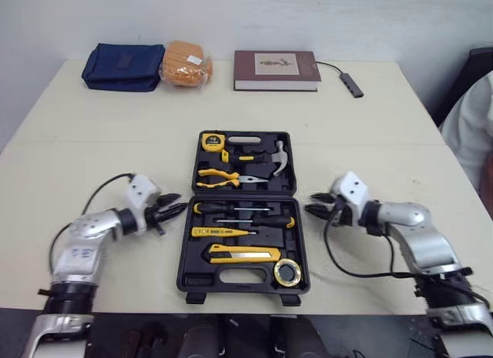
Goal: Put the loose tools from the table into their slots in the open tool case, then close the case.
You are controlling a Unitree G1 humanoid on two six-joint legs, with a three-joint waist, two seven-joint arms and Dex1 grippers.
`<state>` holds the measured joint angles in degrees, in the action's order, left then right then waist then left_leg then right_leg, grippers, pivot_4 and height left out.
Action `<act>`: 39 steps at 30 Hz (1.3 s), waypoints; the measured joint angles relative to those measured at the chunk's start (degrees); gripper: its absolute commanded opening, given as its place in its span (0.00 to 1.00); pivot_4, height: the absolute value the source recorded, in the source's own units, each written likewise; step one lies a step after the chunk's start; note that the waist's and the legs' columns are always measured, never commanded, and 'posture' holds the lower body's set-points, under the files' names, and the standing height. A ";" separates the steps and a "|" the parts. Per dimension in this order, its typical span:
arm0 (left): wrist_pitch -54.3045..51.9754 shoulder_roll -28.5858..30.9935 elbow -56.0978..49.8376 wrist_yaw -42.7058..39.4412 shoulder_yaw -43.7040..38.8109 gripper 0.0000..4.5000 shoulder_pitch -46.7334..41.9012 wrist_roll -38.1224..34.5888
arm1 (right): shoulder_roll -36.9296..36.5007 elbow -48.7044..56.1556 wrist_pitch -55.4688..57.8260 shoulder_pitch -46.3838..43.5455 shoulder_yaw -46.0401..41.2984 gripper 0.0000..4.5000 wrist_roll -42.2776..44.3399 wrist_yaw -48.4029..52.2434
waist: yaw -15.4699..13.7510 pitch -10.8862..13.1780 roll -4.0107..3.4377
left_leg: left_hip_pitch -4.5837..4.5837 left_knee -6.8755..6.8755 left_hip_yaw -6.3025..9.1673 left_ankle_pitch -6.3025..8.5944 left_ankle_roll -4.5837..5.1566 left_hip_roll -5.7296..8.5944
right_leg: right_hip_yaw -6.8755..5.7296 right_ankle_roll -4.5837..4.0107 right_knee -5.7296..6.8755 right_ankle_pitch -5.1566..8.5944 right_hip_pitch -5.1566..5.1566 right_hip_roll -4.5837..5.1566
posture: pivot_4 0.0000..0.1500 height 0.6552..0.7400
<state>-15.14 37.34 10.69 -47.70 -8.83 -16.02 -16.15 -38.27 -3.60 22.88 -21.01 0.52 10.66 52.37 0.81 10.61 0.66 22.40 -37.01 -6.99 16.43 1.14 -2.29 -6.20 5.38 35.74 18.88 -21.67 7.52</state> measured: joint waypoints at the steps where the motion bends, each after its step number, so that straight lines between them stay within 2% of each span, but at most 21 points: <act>1: -0.98 0.65 -0.54 0.04 -1.08 0.68 -0.03 -0.59 | -0.42 0.37 2.86 -0.13 -1.64 0.76 0.67 -0.97 | -0.02 0.01 0.01 | 0.02 -0.03 0.01 0.00 0.01 0.00 | 0.00 0.00 0.01 0.00 -0.01 0.01 | 1.00 1.00; 3: -4.14 1.46 -1.66 0.07 -3.07 0.89 -1.66 -2.93 | -1.42 2.05 10.79 -1.86 -3.36 0.99 1.28 -4.02 | 0.00 0.04 -0.02 | 0.01 -0.08 0.03 0.02 -0.01 0.00 | 0.03 0.00 0.07 0.00 -0.03 0.07 | 1.00 1.00; 4: -6.34 1.64 -2.76 0.09 -4.16 0.99 -3.46 -4.71 | -2.30 2.94 15.55 -3.66 -3.40 1.00 1.47 -5.07 | 0.02 0.05 -0.02 | 0.04 -0.06 0.05 0.09 0.00 0.00 | 0.03 -0.01 0.09 -0.02 -0.07 0.07 | 1.00 1.00; 6: -10.83 2.56 -4.28 0.25 -4.65 0.99 -6.83 -7.18 | -3.66 4.48 24.69 -6.78 -3.13 1.00 2.70 -5.74 | -0.11 0.05 -0.02 | 0.07 -0.02 0.10 0.18 -0.15 0.00 | 0.00 -0.04 0.12 -0.01 -0.13 0.07 | 1.00 1.00; 9: -28.05 7.57 -6.57 4.72 -1.60 0.99 -15.99 -7.46 | -4.25 4.80 45.67 -16.01 -1.79 1.00 6.93 -6.09 | -0.04 0.09 0.02 | 0.34 -0.03 0.11 -0.17 -0.06 0.01 | 0.01 -0.08 0.22 0.01 -0.42 0.02 | 1.00 1.00; 12: -40.27 6.77 -7.18 7.92 -1.07 0.99 -22.60 -8.82 | -1.67 4.13 57.63 -23.68 -1.39 1.00 10.01 -7.20 | 0.65 0.08 0.02 | 0.88 -0.05 0.01 -0.29 0.01 0.08 | 0.03 -0.04 0.53 -0.01 -0.92 -0.02 | 1.00 1.00; 14: -47.58 5.31 -5.43 9.48 1.27 0.99 -26.06 -9.43 | 1.03 3.42 63.60 -28.81 -1.14 1.00 11.54 -8.48 | 0.86 0.09 0.02 | 0.90 -0.07 -0.12 -0.38 0.03 0.14 | -0.01 -0.03 0.62 -0.01 -1.01 -0.10 | 1.00 1.00; 19: -56.65 2.80 0.47 13.07 3.43 0.99 -31.52 -8.95 | 4.99 1.10 68.79 -34.09 -0.36 1.00 12.25 -12.47 | 0.77 0.18 0.18 | 0.95 -0.09 -0.16 -0.42 0.09 0.26 | -0.05 0.02 0.64 -0.02 -1.07 -0.28 | 1.00 1.00; 22: -55.98 2.68 2.86 13.19 7.31 0.99 -32.68 -6.98 | 8.10 -2.00 69.32 -36.89 0.74 1.00 11.97 -15.46 | 0.87 0.19 0.21 | 0.93 -0.08 -0.31 -0.48 0.18 0.38 | -0.03 0.13 0.70 -0.08 -1.15 -0.18 | 1.00 1.00; 28: -56.15 0.43 6.36 14.31 7.98 0.99 -34.47 -5.87 | 12.29 -7.03 69.23 -39.46 0.26 1.00 10.73 -20.64 | 0.84 0.26 0.31 | 0.94 -0.10 -0.31 -0.53 0.16 0.41 | 0.05 0.17 0.76 -0.10 -1.16 -0.07 | 1.00 1.00; 39: -54.99 -1.01 8.41 15.06 10.32 0.99 -35.44 -3.37 | 13.92 -10.30 66.25 -39.45 0.33 1.00 9.46 -25.94 | 1.00 0.26 0.32 | 0.94 -0.06 -0.43 -0.56 0.13 0.43 | 0.08 0.18 0.83 -0.10 -1.31 -0.09 | 1.00 1.00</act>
<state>-70.13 36.33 19.10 -32.64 1.49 -51.46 -19.53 -24.35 -13.90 89.13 -60.47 0.85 20.12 26.43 1.81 10.88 0.98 23.35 -37.07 -7.42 15.88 1.27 -1.86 -6.12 5.56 36.57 18.77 -22.98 7.42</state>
